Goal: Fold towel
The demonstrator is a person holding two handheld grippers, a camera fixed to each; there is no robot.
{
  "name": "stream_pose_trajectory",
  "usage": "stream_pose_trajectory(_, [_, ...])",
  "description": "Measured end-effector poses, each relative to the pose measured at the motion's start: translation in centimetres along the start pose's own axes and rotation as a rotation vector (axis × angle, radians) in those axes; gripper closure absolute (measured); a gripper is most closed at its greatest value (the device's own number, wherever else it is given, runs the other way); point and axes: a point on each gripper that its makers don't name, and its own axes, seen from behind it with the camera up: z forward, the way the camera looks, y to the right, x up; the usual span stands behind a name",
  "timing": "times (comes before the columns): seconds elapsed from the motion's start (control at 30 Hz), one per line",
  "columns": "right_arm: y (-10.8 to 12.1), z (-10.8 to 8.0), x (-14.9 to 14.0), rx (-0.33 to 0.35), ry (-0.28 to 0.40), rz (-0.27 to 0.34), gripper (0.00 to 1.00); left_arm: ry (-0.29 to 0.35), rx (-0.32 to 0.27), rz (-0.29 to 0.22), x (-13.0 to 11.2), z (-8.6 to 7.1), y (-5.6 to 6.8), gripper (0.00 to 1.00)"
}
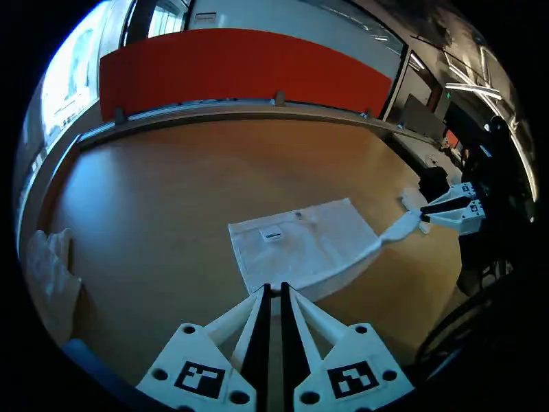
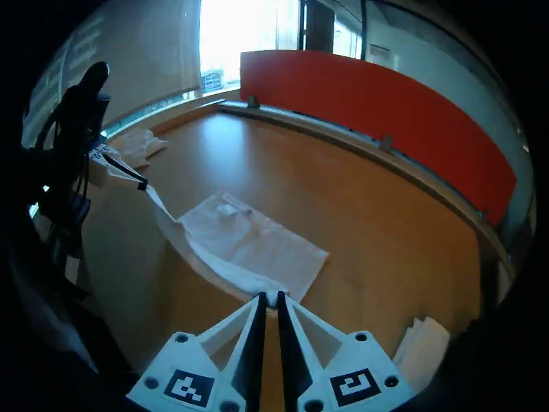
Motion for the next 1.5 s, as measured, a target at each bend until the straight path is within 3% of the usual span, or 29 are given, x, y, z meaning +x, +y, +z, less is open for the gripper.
stream_pose_trajectory(0.3, [1.5,3.0,0.2,-0.007,-0.025,0.008,0.88,-0.003,0.02,0.005,1.2,2.9,-1.7,0.9])
stream_pose_trajectory(0.8, [3.0,4.8,-0.4,-0.02,-0.05,0.031,0.88,-0.012,0.018,0.029,1.8,6.1,-2.5,0.9])
stream_pose_trajectory(1.5, [5.5,9.8,-1.7,-0.035,-0.082,0.123,0.88,-0.045,0.041,0.007,1.1,11.4,-4.6,0.9])
